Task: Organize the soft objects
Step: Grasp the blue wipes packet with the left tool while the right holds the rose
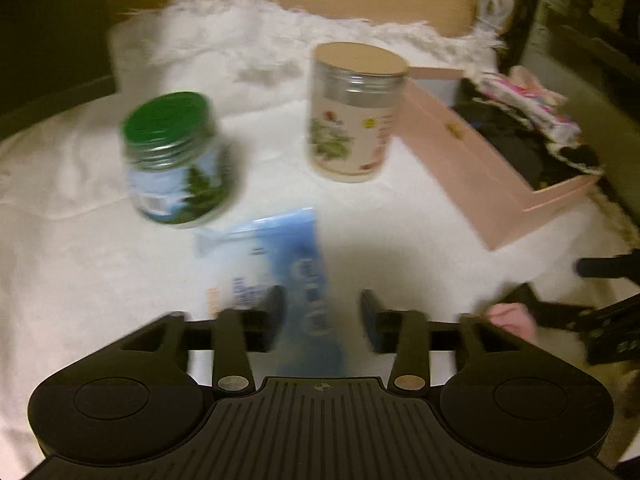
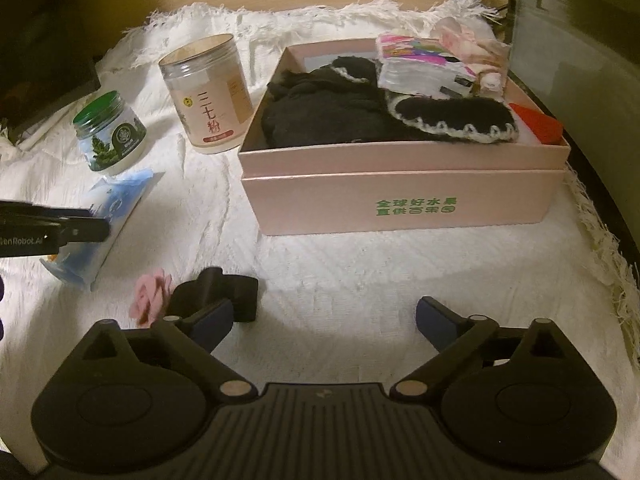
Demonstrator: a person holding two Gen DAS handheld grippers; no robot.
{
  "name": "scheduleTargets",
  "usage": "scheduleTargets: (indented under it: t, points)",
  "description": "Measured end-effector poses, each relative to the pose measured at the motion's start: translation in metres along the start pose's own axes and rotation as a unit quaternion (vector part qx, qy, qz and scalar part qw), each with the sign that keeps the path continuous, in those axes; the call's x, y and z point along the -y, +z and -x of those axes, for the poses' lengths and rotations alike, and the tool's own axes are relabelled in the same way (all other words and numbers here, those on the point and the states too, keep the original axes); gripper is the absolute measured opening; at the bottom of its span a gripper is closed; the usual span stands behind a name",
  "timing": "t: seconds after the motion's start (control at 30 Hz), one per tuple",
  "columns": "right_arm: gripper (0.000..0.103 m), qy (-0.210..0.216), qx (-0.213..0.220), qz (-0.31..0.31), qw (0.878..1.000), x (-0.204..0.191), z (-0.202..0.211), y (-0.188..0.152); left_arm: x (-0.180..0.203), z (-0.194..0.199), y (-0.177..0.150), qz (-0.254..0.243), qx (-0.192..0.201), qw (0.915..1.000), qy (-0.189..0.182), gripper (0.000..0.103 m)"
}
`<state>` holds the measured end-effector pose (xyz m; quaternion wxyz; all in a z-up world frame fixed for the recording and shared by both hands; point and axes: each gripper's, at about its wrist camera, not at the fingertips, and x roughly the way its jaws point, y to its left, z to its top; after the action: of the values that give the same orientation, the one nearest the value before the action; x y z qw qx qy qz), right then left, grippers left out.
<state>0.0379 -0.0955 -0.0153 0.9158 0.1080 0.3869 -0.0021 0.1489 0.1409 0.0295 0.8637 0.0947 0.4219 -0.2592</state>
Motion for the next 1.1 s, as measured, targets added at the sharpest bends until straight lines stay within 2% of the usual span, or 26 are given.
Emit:
scheduleTargets:
  t: [0.07,0.17,0.27,0.33,0.4,0.5,0.6,0.63,0.73,0.83,0.93,1.0,1.07,1.1]
  points:
    - [0.103,0.004,0.000,0.003,1.000,0.000,-0.001,0.000,0.006,-0.004,0.000,-0.007,-0.001,0.9999,-0.011,0.076]
    - [0.103,0.005,0.002,0.003,1.000,-0.001,-0.002,0.000,0.014,-0.007,-0.003,-0.028,0.001,0.9995,-0.015,0.086]
    - [0.103,0.000,0.007,0.012,1.000,-0.003,-0.003,-0.003,0.015,-0.003,-0.007,-0.034,0.013,0.9993,-0.004,0.083]
    - [0.103,-0.004,0.009,0.022,1.000,-0.005,-0.003,-0.005,0.011,0.007,-0.010,-0.037,0.048,0.9970,0.048,0.080]
    - [0.103,-0.005,0.013,0.030,0.999,-0.006,-0.003,-0.007,-0.002,0.011,-0.010,-0.028,0.058,0.9939,0.090,0.080]
    - [0.103,-0.001,0.016,0.026,1.000,-0.004,-0.002,-0.008,-0.036,0.004,-0.009,0.054,0.025,0.9966,0.057,0.080]
    - [0.103,0.001,0.014,0.019,1.000,-0.003,-0.001,-0.007,-0.056,-0.001,-0.011,0.136,0.020,0.9904,-0.018,0.080]
    - [0.103,0.000,0.013,0.024,1.000,-0.003,-0.002,-0.007,-0.055,-0.001,-0.010,0.138,0.022,0.9899,-0.022,0.081]
    - [0.103,-0.005,0.013,0.051,0.999,-0.007,-0.002,-0.010,-0.037,-0.009,-0.007,0.093,0.008,0.9954,-0.022,0.083]
    - [0.103,-0.001,0.011,0.072,0.997,-0.009,-0.001,-0.012,-0.015,-0.017,-0.004,0.027,0.001,0.9996,0.003,0.089]
    - [0.102,0.031,0.011,0.024,0.999,0.008,0.010,-0.007,-0.003,-0.024,-0.002,0.001,-0.005,0.9998,0.018,0.094]
    - [0.102,0.043,0.030,-0.004,0.999,0.015,0.024,-0.006,-0.002,-0.023,-0.003,-0.001,-0.003,0.9998,0.019,0.093]
    - [0.102,0.042,0.051,0.021,0.998,0.008,0.040,-0.005,-0.003,-0.021,-0.005,-0.006,0.001,0.9996,0.026,0.083]
    - [0.102,0.038,0.055,0.042,0.997,0.000,0.043,-0.004,-0.003,-0.019,-0.006,-0.007,0.002,0.9996,0.028,0.082]
